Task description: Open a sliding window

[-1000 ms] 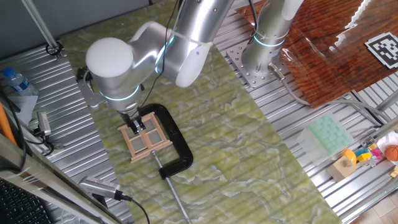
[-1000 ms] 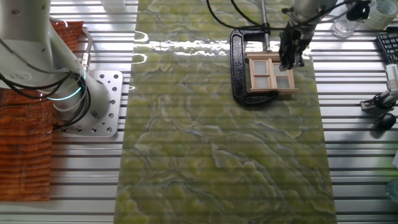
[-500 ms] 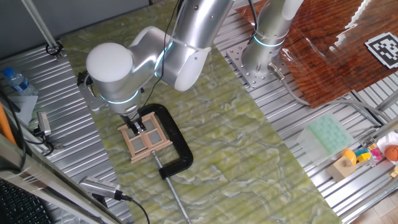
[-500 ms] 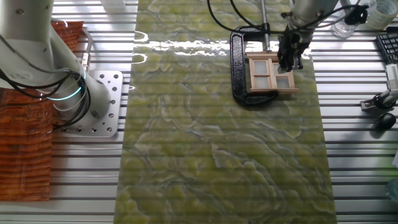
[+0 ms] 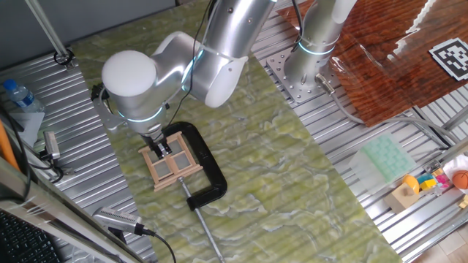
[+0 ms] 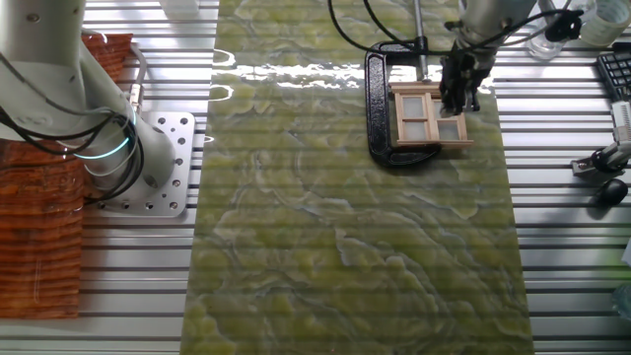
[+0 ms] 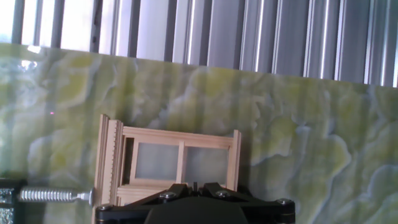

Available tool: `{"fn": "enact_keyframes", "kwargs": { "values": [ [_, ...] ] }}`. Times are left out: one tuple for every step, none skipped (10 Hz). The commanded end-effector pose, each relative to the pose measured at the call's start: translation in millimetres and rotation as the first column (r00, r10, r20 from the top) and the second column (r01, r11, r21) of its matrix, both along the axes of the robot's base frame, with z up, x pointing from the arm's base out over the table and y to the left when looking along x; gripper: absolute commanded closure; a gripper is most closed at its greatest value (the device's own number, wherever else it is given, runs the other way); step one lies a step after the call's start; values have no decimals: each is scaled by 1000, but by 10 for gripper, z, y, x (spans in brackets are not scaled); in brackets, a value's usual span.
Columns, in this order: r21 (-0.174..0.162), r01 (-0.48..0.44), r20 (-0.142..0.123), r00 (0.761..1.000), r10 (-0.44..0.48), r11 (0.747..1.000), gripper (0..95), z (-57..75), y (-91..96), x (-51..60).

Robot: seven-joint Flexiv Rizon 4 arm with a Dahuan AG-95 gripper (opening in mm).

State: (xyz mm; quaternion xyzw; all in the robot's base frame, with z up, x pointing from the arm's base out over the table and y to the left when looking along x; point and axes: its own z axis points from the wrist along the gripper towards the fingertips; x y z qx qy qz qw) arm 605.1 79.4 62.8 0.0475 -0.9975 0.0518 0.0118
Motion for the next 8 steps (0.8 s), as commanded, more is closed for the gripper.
{"fn": "enact_keyframes", "kwargs": {
  "values": [
    [-48,25,-70,997,-28,999,950,-6,5,19],
    [-36,-7,-75,997,4,999,950,-6,5,19],
    [-30,-20,-74,997,18,999,950,-6,5,19],
    [-19,-32,-64,997,31,999,950,-25,-38,8],
    [-22,-40,-48,998,39,999,950,-26,-51,5],
    [-24,-25,-31,999,25,999,950,-14,-47,0],
    [-23,-11,-15,1000,10,1000,950,-11,-48,-2],
    [-17,-4,-4,1000,4,1000,950,-11,-48,-2]
  ]
}}
